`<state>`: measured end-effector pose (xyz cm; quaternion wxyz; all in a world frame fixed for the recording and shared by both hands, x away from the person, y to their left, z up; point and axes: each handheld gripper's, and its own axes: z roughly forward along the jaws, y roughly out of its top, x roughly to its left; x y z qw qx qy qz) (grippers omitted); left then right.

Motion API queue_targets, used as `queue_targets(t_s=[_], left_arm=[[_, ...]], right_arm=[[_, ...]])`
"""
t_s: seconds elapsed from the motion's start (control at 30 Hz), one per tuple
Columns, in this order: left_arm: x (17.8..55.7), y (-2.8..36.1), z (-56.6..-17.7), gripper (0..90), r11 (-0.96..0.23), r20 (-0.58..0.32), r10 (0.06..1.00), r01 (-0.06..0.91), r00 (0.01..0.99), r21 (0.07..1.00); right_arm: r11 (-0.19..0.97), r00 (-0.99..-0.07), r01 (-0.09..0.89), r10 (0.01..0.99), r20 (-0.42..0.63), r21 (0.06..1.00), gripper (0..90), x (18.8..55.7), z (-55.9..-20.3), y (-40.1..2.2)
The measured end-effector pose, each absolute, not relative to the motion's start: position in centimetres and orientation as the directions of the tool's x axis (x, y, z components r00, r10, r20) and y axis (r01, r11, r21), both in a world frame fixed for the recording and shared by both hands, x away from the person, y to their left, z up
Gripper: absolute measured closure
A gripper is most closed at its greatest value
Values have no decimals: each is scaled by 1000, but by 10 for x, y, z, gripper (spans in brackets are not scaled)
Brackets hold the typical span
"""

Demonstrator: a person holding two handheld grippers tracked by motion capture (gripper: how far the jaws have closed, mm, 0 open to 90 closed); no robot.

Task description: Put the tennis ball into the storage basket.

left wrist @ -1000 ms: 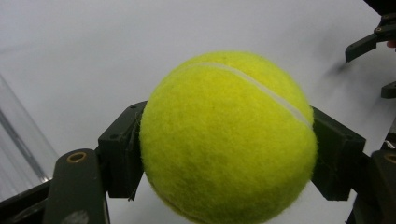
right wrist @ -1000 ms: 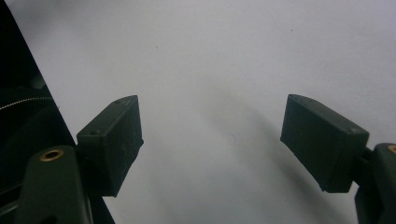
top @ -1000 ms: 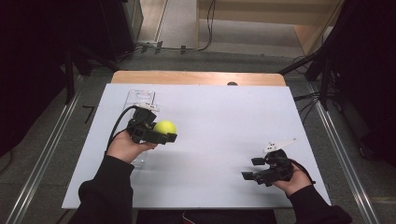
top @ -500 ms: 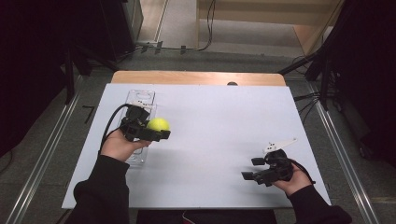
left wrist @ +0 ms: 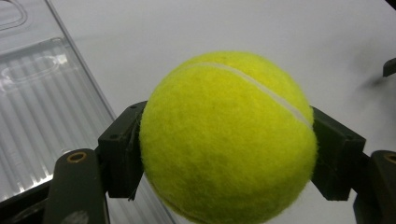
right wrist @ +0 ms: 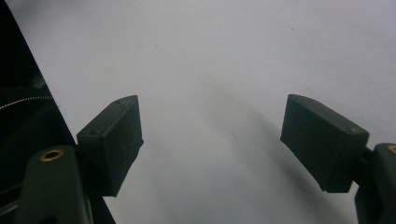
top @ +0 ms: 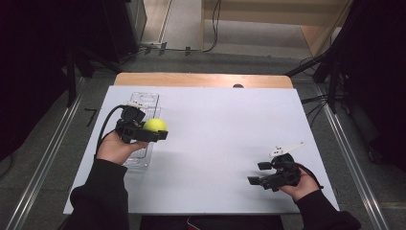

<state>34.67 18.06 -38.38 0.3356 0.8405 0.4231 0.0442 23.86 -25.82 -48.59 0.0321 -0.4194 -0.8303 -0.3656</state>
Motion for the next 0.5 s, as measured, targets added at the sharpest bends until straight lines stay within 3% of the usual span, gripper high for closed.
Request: queue_targets(t_s=[0.5], left_arm=[[348, 194, -378, 264, -382, -205, 771, 695, 603, 609]], right_arm=[[381, -645, 721, 674, 360, 579, 186, 239, -486, -258]])
